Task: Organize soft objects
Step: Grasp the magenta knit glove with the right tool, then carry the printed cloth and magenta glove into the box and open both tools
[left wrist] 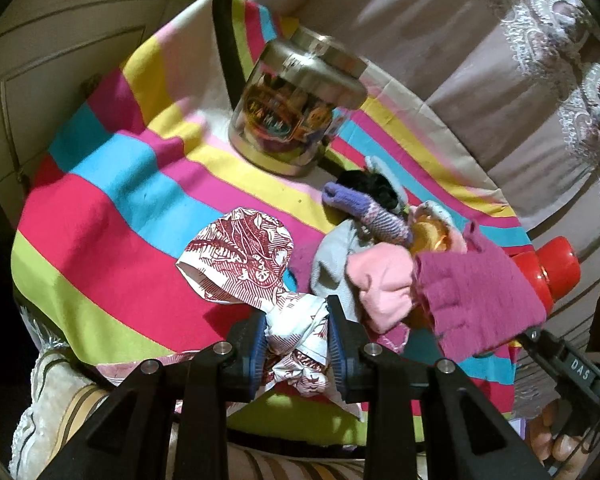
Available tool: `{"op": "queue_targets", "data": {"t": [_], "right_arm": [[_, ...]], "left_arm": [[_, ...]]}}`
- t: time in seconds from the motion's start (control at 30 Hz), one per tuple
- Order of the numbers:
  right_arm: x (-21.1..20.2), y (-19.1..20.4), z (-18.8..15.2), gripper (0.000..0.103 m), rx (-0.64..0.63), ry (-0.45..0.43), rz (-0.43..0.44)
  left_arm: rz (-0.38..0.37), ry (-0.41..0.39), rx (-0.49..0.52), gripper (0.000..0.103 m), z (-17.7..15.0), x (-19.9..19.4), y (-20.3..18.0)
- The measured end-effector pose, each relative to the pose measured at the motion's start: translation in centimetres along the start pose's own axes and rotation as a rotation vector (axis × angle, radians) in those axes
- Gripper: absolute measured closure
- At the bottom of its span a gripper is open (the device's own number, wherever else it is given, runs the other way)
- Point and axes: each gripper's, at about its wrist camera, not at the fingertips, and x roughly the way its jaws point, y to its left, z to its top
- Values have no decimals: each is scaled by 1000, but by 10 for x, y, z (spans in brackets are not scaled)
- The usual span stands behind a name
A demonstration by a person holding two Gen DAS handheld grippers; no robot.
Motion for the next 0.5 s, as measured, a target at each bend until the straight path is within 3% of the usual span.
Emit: {"op": "queue_targets", "data": {"t": [0.23,0.5], "right_arm": [[-39,-8,-18,83,31,-41,-25],[-83,-23,-37,83,73,-85,-53]], "left_arm": [[-48,-31,52,74,-3,-18,-24],[-117,-5,119,74,-17,-31,-61]]}}
